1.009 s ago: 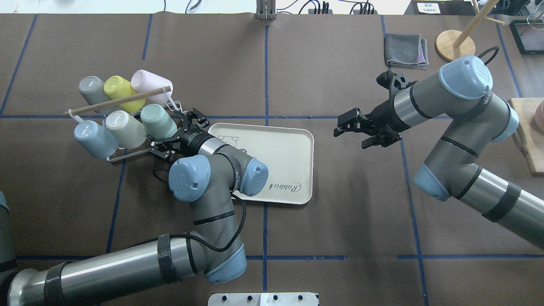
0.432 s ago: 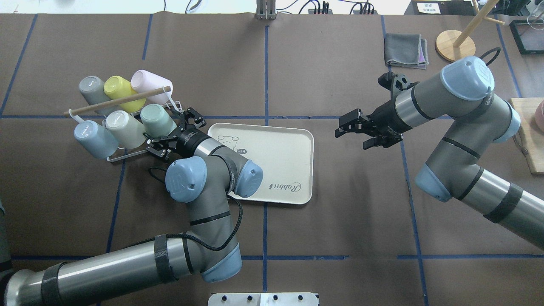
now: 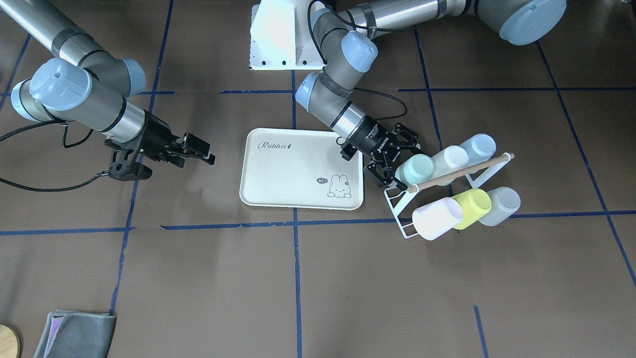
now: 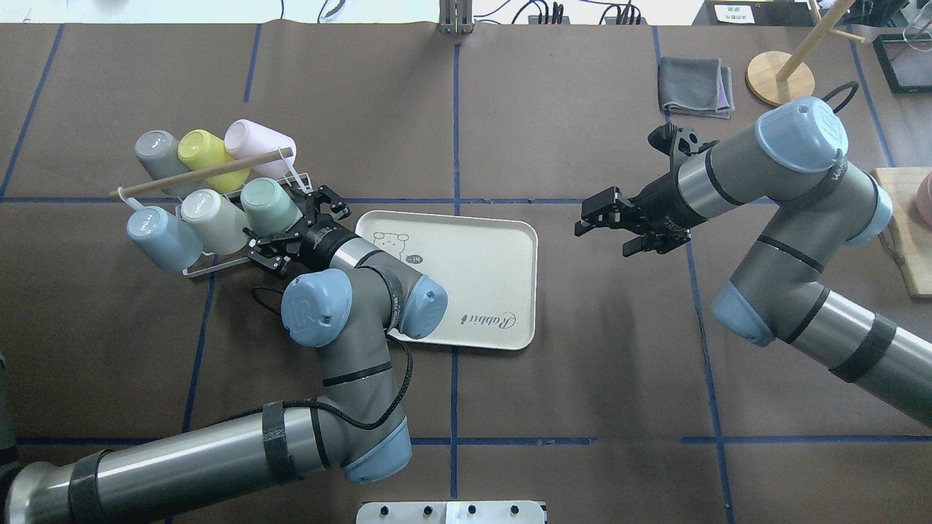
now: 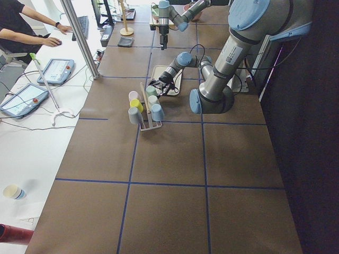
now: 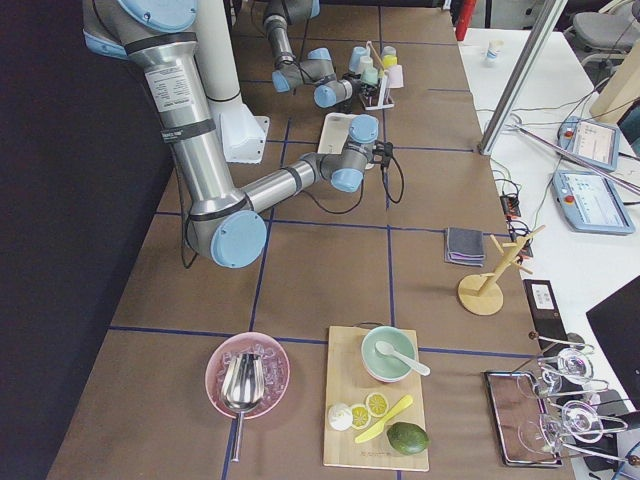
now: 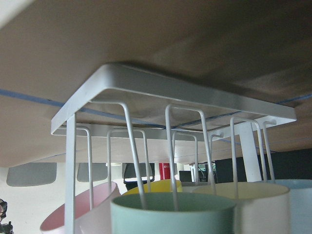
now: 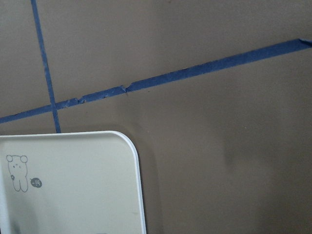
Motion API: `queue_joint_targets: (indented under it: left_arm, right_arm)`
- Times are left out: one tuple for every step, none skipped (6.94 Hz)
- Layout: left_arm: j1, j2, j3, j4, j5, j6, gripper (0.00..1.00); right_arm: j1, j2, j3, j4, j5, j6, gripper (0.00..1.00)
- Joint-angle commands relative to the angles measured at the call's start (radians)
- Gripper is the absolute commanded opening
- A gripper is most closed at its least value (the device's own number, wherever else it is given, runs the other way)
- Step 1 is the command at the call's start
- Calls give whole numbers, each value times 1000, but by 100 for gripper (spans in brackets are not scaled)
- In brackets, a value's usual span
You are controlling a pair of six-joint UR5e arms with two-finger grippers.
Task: Pick up and place green cup on tray
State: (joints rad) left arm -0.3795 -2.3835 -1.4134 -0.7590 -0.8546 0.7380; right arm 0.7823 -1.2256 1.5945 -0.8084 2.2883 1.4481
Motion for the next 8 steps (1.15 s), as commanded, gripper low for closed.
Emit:
queue_joint_targets:
  left_arm:
    - [-1, 1, 1, -5, 0, 15, 97]
    - [-2, 0, 1, -5, 0, 17, 92]
    - [-4, 0, -10, -5, 0, 20, 83]
    - [-6, 0, -13, -5, 0, 27, 77]
    - [-7, -2, -18, -5, 0, 29, 72]
    - [-9, -2, -25, -3, 0, 29, 65]
    - [-9, 0, -30, -2, 0, 29, 59]
    - [-9, 0, -39, 0, 2, 27, 53]
  right_arm:
    - [0, -2, 4, 0, -1, 0, 100]
    - [0, -2, 4, 0, -1, 0, 100]
    - [0, -2, 5, 0, -1, 0, 100]
    - [0, -2, 5, 0, -1, 0, 100]
    - [0, -2, 5, 0, -1, 0, 100]
    - [0, -2, 5, 0, -3, 0, 100]
    - [0, -3, 5, 0, -3, 0, 100]
    - [0, -3, 5, 0, -4, 0, 100]
